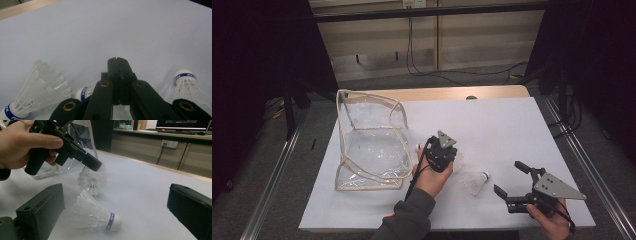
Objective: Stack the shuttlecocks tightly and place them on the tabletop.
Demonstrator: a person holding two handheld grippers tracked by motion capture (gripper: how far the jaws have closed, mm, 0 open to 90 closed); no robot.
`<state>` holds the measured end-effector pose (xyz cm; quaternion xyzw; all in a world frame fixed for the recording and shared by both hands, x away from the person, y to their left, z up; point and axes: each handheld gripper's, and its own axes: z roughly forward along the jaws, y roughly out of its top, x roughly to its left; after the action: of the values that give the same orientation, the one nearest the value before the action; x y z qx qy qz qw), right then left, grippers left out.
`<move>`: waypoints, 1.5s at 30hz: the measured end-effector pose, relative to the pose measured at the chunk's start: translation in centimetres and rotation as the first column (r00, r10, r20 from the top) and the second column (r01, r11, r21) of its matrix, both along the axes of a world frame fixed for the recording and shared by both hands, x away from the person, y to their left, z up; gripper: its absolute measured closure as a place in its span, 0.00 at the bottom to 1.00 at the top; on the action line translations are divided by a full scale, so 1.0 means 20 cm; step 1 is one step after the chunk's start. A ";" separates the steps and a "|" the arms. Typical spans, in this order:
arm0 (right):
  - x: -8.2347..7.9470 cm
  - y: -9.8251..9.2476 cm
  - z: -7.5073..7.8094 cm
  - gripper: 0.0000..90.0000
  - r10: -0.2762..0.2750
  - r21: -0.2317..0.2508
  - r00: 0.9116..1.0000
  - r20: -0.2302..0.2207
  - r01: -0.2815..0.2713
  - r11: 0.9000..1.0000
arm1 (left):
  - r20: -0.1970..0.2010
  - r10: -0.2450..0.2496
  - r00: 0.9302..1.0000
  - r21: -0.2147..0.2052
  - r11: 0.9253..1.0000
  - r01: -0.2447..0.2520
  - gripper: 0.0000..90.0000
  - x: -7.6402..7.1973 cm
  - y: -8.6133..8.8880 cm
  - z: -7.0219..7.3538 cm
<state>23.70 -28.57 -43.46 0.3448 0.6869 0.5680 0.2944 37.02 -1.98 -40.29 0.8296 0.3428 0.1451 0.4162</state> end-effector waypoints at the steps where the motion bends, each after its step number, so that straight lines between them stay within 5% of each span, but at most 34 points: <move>1: 0.00 0.00 0.00 0.01 0.002 -0.001 1.000 -0.001 -0.002 1.000 | -0.006 -0.001 1.000 -0.009 1.000 0.001 1.00 0.01 0.00 0.01; 22: 0.00 0.00 0.00 0.01 0.002 0.001 1.000 0.000 -0.002 1.000 | -0.034 0.056 0.998 -0.107 0.993 -0.059 1.00 0.12 0.02 0.10; 45: 0.00 -0.01 0.00 0.01 0.003 0.005 1.000 0.002 -0.003 1.000 | -0.019 0.096 0.995 -0.108 0.989 -0.098 1.00 0.20 0.01 0.11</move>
<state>23.74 -28.69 -43.48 0.3442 0.6858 0.5703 0.2934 41.00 -1.86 -38.15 0.7890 0.3929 0.1408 0.4508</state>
